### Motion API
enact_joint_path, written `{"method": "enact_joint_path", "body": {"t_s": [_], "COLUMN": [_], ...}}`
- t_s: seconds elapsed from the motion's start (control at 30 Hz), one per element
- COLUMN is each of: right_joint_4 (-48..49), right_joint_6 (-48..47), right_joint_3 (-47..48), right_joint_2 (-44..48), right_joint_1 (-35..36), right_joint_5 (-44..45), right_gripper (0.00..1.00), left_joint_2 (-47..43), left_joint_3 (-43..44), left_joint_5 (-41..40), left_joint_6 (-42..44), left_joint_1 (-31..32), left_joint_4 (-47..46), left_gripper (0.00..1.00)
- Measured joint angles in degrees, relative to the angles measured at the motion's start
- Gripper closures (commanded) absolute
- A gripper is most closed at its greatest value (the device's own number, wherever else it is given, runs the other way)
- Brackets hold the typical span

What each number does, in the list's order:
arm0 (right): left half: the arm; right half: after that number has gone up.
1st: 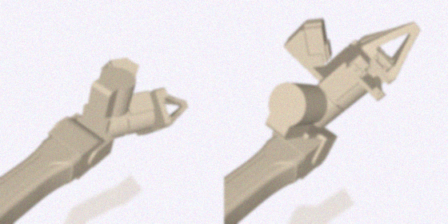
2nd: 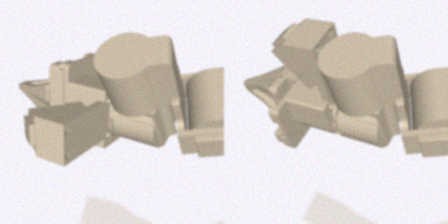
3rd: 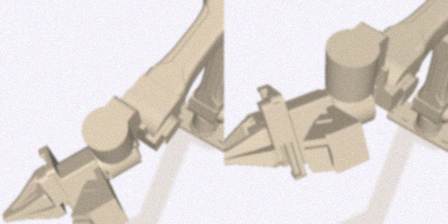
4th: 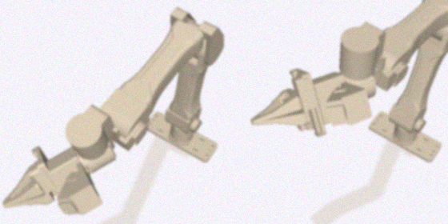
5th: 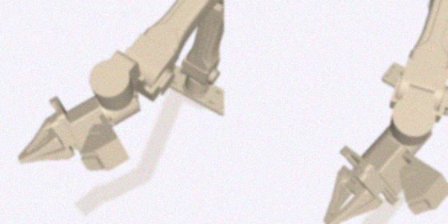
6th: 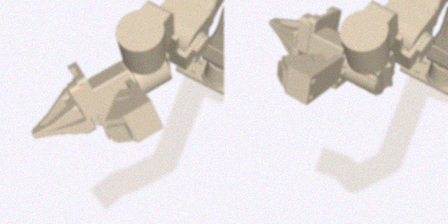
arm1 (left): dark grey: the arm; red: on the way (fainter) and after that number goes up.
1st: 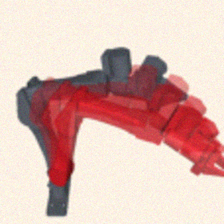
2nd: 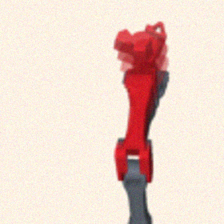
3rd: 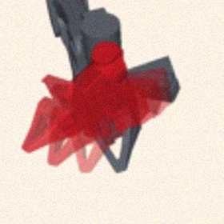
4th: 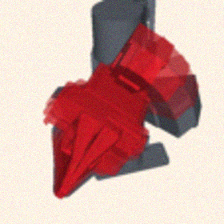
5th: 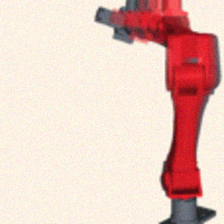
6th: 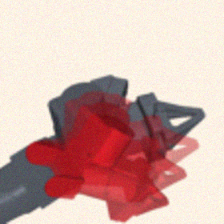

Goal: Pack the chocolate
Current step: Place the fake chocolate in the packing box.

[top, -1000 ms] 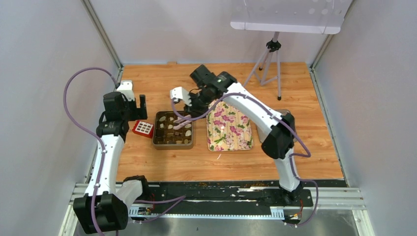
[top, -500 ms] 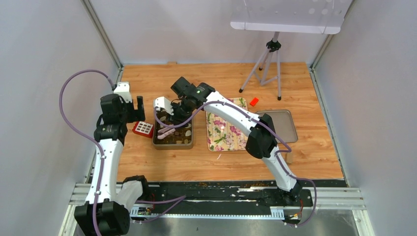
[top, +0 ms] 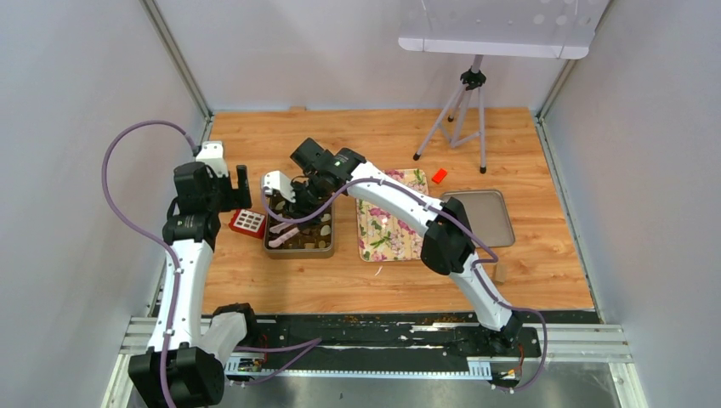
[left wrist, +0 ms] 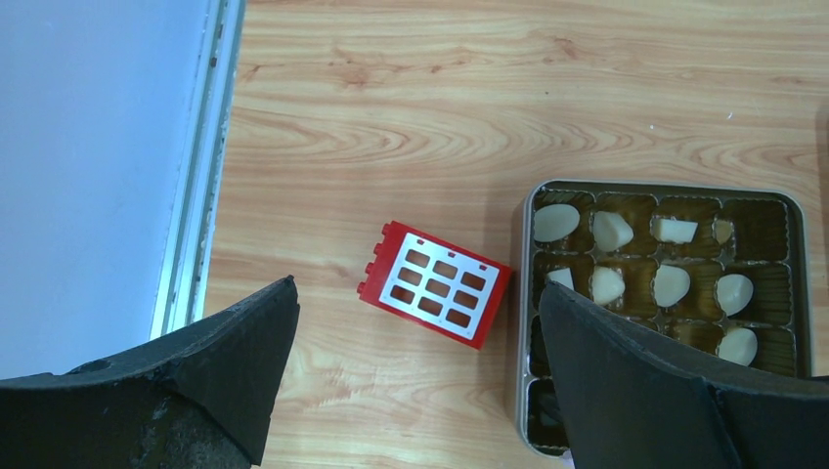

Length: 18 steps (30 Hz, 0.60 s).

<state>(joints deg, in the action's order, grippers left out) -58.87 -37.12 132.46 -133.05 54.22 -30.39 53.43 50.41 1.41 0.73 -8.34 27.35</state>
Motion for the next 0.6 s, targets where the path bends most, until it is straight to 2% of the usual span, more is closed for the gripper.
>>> {"method": "enact_joint_path", "body": {"t_s": [0.1,0.23,0.4,0.5,0.6], "right_joint_4": [-0.13,-0.20,-0.52,-0.94,-1.81], "right_joint_6": [0.50,1.03,0.59,-0.46,-1.46], "right_joint_3": [0.00,0.00,0.37,-1.38,-7.37], "right_joint_2": [0.00,0.00,0.31,2.58,9.16], "right_joint_1": [-0.02,-0.13,-0.70,-1.62,-3.80], "right_joint_5": [-0.13,-0.13,0.33,0.92,1.36], "right_gripper": [0.60,0.68,0.80,0.82,0.82], "left_joint_2": [0.87,4.07,10.21,15.15,20.94], "left_joint_3": [0.00,0.00,0.28,1.49,2.62], "left_joint_5": [0.00,-0.44,0.81,3.30,5.70], "left_joint_6": [-0.66,-0.66,0.11,0.09,-0.52], "left_joint_1": [0.00,0.00,-0.02,-0.02,-0.02], "left_joint_4": [-0.22,-0.17,0.37,0.76,-0.04], "left_gripper": [0.00,0.01,0.15,0.21,0.29]}}
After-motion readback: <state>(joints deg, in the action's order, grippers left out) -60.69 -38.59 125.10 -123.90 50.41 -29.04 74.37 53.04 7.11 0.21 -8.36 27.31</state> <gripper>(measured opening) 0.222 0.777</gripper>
